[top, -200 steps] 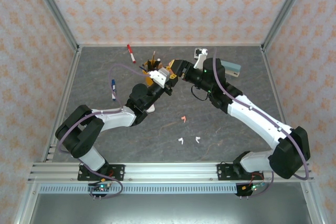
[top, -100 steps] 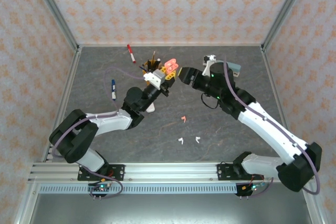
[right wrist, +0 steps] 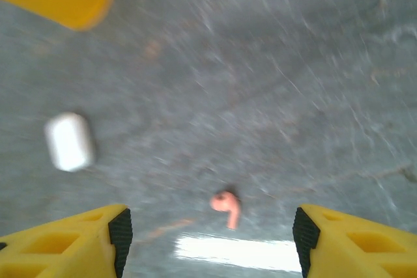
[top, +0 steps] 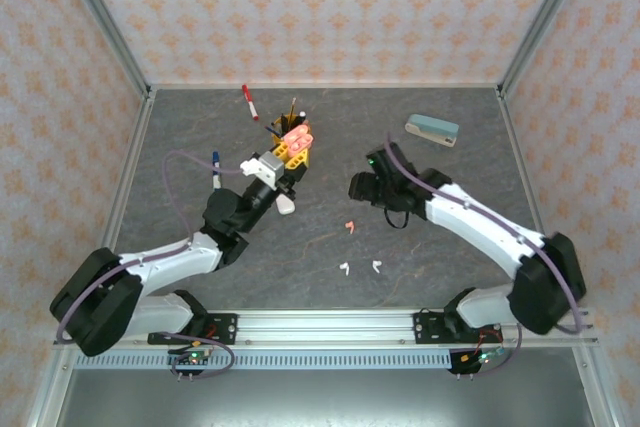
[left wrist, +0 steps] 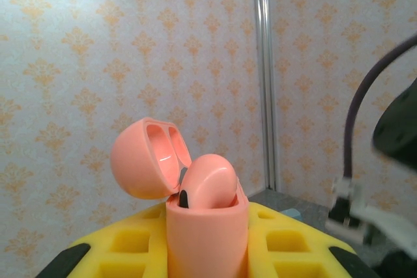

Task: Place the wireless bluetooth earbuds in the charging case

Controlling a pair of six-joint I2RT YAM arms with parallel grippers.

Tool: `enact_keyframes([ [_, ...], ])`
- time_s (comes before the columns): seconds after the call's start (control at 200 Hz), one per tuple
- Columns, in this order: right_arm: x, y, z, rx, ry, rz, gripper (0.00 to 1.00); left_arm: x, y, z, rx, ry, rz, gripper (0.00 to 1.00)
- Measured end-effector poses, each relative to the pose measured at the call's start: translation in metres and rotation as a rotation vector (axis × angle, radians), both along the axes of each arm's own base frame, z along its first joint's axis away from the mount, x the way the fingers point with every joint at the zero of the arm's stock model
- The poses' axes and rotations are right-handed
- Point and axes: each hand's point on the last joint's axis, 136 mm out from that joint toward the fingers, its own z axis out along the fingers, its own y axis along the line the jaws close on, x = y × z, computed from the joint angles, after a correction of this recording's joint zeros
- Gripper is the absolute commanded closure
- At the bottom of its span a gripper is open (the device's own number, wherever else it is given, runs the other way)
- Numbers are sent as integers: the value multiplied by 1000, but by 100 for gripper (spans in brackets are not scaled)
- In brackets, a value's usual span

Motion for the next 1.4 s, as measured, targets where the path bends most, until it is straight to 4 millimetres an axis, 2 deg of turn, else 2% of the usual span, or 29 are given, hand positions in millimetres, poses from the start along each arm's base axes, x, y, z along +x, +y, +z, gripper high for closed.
enact_keyframes([
  [0.135, -10, 1, -43, -125, 102, 56, 35, -5, 11, 6, -8, -11, 16, 100],
  [0.28, -13, 9, -64, -203, 162, 118, 37, -9, 19, 7, -11, -15, 28, 100],
  [0.49, -6, 32, -74, -266, 175, 201, 39, -8, 25, 1, -1, 0, 43, 100],
  [0.621, -4, 39, -80, -310, 184, 231, 39, -7, 25, 0, 1, 4, 47, 100],
  [1.186, -16, 39, -104, -414, 263, 291, 44, -5, 29, -2, 3, 7, 59, 100],
  [1.396, -17, 40, -105, -420, 264, 296, 48, -5, 29, -2, 3, 7, 59, 100],
])
